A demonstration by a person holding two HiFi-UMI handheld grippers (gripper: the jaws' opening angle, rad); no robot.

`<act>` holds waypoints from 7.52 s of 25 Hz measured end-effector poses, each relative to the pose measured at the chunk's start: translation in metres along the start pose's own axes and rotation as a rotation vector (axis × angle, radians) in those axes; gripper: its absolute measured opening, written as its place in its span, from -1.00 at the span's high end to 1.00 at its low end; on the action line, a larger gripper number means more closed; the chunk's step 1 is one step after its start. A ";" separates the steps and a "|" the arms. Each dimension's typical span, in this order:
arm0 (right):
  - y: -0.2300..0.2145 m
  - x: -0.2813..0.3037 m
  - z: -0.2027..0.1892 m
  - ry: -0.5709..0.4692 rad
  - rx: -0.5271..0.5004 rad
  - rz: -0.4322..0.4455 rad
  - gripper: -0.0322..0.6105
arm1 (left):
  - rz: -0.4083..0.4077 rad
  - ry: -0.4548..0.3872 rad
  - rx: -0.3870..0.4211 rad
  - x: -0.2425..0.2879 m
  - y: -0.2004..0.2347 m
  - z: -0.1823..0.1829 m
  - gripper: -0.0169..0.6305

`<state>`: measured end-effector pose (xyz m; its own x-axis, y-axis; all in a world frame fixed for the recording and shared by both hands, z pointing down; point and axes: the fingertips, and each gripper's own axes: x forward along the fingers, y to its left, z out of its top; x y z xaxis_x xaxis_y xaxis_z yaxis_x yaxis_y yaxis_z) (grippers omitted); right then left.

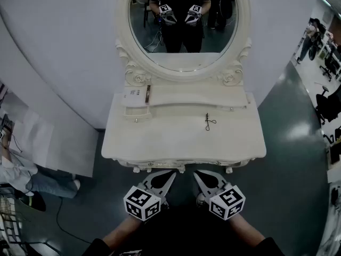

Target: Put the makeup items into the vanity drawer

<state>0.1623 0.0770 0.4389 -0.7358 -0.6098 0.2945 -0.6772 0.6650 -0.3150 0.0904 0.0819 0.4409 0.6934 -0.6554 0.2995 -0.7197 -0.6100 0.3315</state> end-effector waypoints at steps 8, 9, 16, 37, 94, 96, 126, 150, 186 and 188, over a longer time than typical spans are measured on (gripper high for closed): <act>0.001 0.002 -0.001 0.006 -0.001 -0.005 0.82 | 0.000 0.000 -0.002 0.000 0.001 0.000 0.93; 0.000 0.002 -0.001 0.005 0.002 -0.007 0.82 | -0.001 0.001 -0.003 0.000 0.001 0.000 0.93; 0.003 0.000 0.001 -0.013 0.010 0.003 0.82 | -0.007 0.003 -0.005 -0.001 -0.001 -0.003 0.93; 0.015 0.016 -0.006 -0.003 0.025 -0.026 0.82 | -0.025 0.012 -0.018 -0.018 0.015 -0.010 0.93; -0.085 0.072 0.040 -0.009 -0.063 -0.267 0.82 | 0.012 -0.021 0.002 0.000 0.097 0.025 0.93; -0.102 0.076 0.041 0.002 -0.063 -0.280 0.82 | 0.018 -0.010 -0.002 0.008 0.100 0.026 0.93; -0.307 0.164 -0.024 0.326 -0.130 -0.382 0.49 | 0.069 0.100 -0.081 0.118 0.145 0.016 0.93; -0.343 0.197 -0.063 0.510 -0.145 -0.355 0.48 | 0.141 0.073 -0.092 0.142 0.162 0.027 0.93; -0.129 0.317 0.052 0.302 -0.409 0.249 0.53 | 0.494 -0.051 -0.138 0.074 0.224 0.052 0.93; -0.115 0.325 0.056 0.295 -0.418 0.274 0.53 | 0.518 -0.059 -0.144 0.064 0.229 0.052 0.93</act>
<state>0.0005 -0.2219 0.5209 -0.8113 -0.2853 0.5103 -0.3589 0.9321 -0.0496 -0.0321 -0.1229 0.4900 0.2431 -0.8804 0.4072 -0.9520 -0.1362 0.2739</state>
